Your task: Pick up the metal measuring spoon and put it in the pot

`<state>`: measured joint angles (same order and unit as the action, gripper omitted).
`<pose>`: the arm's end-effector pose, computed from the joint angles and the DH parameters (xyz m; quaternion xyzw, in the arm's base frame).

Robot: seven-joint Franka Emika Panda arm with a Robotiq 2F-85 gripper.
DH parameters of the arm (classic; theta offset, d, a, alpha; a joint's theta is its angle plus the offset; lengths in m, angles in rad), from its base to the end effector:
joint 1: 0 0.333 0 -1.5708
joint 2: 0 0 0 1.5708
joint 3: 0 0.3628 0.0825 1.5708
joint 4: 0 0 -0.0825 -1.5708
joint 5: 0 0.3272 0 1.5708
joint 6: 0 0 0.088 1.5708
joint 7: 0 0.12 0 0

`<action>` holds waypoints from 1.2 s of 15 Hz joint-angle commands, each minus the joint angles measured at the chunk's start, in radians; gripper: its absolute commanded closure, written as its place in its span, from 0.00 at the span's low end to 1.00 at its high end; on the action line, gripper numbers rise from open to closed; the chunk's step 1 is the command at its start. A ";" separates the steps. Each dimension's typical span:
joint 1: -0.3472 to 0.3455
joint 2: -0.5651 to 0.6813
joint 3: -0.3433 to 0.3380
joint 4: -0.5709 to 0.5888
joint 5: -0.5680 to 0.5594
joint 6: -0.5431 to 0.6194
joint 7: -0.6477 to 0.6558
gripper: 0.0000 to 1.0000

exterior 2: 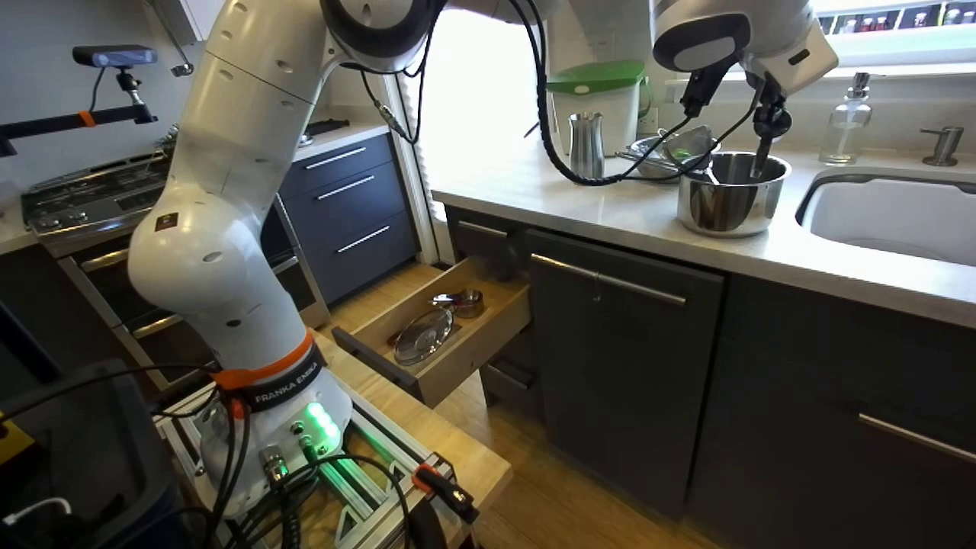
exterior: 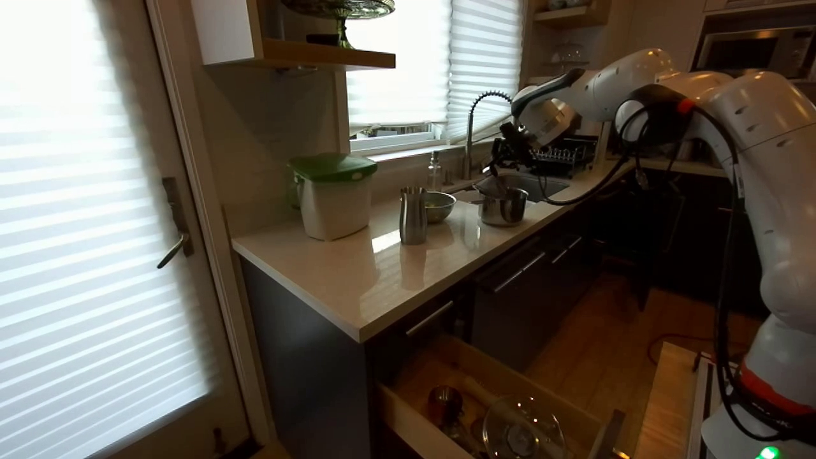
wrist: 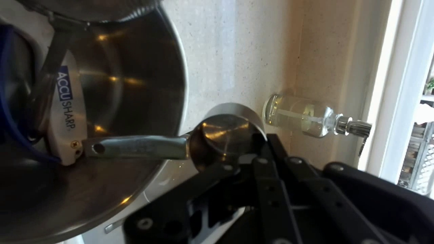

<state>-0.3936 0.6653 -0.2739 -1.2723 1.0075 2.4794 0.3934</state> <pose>0.6385 -0.4118 0.4828 -0.6374 0.6496 -0.2981 0.2879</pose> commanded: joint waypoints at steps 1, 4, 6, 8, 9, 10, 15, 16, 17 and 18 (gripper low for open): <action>0.046 -0.041 -0.035 -0.101 -0.044 0.044 0.030 0.99; 0.091 -0.063 -0.056 -0.188 -0.080 0.091 0.011 0.99; 0.118 -0.075 -0.068 -0.228 -0.099 0.123 0.009 0.99; 0.100 -0.086 -0.026 -0.256 -0.157 0.128 0.029 0.84; 0.099 -0.091 -0.018 -0.269 -0.171 0.124 0.034 0.71; 0.101 -0.096 -0.016 -0.278 -0.189 0.119 0.043 0.65; 0.097 -0.217 0.000 -0.330 -0.212 0.184 0.015 0.27; 0.091 -0.267 0.005 -0.347 -0.205 0.206 -0.002 0.19; 0.081 -0.304 0.017 -0.351 -0.192 0.209 -0.025 0.12; 0.058 -0.360 0.050 -0.364 -0.166 0.168 -0.097 0.05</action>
<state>-0.2964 0.4783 -0.2845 -1.5320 0.8208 2.6743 0.4024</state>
